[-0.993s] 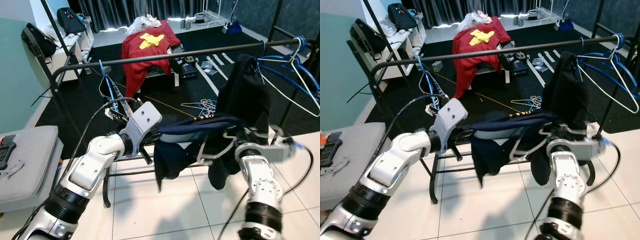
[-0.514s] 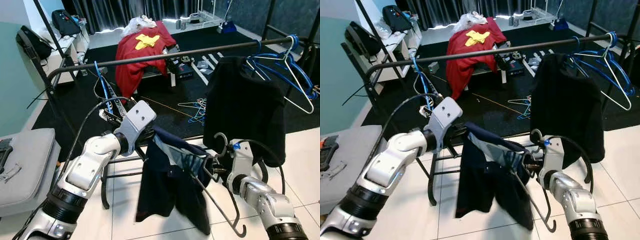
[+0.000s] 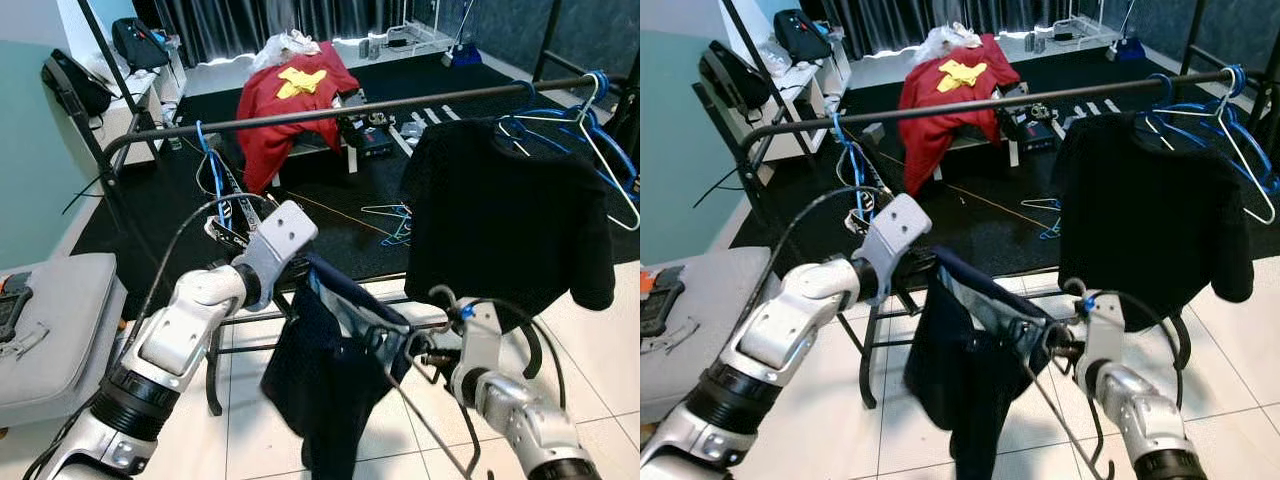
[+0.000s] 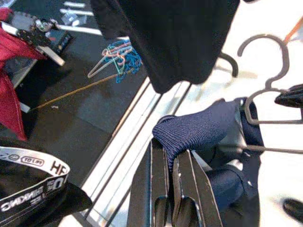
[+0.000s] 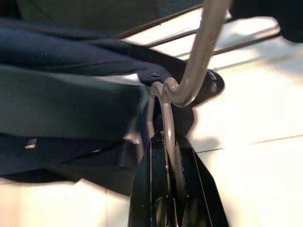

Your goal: Hang hanger

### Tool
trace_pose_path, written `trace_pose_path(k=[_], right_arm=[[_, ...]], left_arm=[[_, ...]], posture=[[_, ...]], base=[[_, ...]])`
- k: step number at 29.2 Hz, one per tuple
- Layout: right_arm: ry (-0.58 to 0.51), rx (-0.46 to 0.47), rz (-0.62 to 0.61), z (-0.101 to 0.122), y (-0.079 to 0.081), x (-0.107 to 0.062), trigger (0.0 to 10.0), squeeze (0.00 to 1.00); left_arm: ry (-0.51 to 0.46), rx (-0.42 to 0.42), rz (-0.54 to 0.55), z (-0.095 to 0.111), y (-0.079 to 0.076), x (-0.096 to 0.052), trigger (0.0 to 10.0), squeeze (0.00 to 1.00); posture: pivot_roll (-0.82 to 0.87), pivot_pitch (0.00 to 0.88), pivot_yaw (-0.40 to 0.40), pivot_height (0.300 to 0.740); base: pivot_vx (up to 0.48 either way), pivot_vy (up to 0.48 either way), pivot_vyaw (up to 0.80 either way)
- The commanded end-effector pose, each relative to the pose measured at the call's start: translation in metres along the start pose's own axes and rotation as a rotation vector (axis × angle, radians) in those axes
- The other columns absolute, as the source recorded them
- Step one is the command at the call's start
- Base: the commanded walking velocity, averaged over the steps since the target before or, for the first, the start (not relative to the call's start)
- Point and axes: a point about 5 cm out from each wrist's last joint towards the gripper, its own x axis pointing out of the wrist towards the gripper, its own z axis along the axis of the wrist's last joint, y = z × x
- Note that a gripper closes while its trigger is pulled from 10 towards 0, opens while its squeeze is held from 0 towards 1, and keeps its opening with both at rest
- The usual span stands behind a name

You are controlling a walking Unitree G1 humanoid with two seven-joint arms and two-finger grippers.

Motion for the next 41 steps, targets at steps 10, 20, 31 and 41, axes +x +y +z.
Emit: trace_pose_path(k=[10,20,31,41], right_arm=[[-0.347,0.736,-0.304,0.026,-0.012,-0.009,10.0,0.0],[-0.462,0.715,-0.584,0.023,-0.04,-0.017,10.0,0.0],[-0.808,0.53,-0.547,0.089,-0.056,-0.038,10.0,0.0],[-0.692,1.155,0.216,0.132,0.004,-0.029,10.0,0.0]], left_arm=[[0.043,0.05,0.012,-0.003,0.006,-0.002,0.0,0.0],[0.058,0.059,-0.011,-0.005,0.003,-0.003,0.0,0.0],[0.086,0.109,-0.112,-0.015,-0.014,-0.004,0.0,0.0],[0.171,0.29,-0.039,-0.052,-0.016,0.0,0.0,0.0]], posture=[[-0.07,0.041,0.119,0.74],[-0.07,0.037,0.118,0.74],[-0.07,0.026,0.122,0.74],[-0.08,0.026,0.116,0.74]], base=[[0.0,0.0,0.0],[0.0,0.0,0.0],[0.0,0.0,0.0],[0.0,0.0,0.0]])
